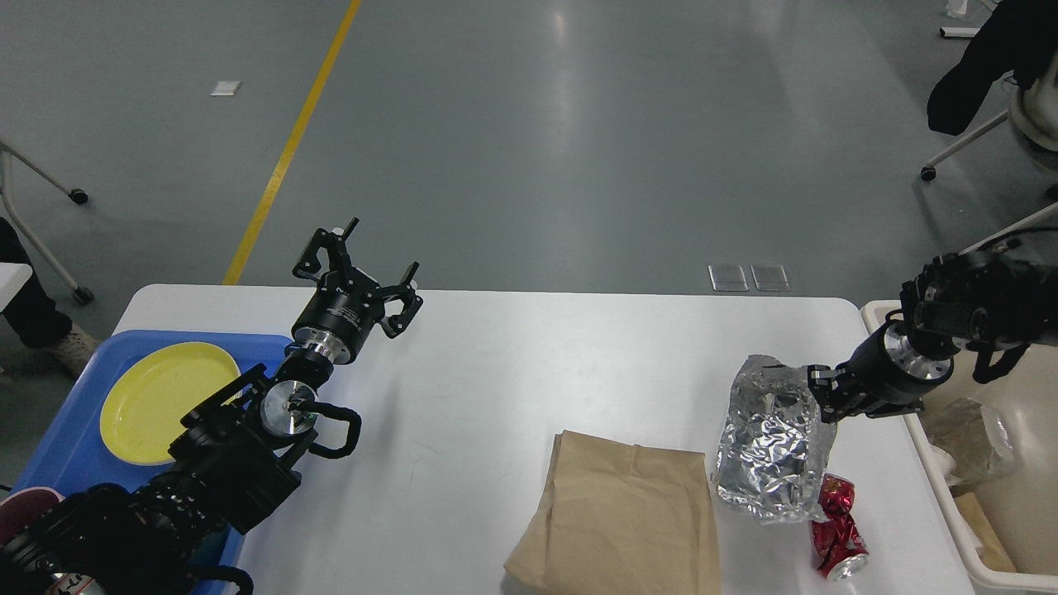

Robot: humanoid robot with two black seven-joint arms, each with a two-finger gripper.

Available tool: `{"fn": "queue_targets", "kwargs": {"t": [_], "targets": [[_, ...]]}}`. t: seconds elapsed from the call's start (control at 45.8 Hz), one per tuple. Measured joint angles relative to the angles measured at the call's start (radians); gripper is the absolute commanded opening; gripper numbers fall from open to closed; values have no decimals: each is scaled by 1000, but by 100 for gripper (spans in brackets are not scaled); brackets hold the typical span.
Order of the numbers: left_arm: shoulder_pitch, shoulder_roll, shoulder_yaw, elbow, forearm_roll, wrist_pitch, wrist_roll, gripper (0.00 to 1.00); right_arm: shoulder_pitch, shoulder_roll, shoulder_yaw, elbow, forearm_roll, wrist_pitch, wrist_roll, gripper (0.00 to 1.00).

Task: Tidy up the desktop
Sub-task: 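Grasp the foil package and lift it toward the bin, then drop the foil package into the white bin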

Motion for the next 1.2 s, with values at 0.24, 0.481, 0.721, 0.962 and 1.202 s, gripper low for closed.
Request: {"fn": "queue_targets", "kwargs": {"t": [0.24,0.481,0.721,0.962,1.202], "targets": [[0,0,0,0,0,0,1,98,178,-34,-111,1,-4,160,-6,0],[0,0,0,0,0,0,1,98,434,-37,-216,-25,-41,297,-7,0],[0,0,0,0,0,0,1,98,491,-109,-315,-227,-55,286,-9,0],[0,0,0,0,0,0,1,98,384,-316,-305,-335,-33,105,-9,0],[0,0,0,0,0,0,0,98,170,-467,-190,-336,-29,-300,-5,0]]}}
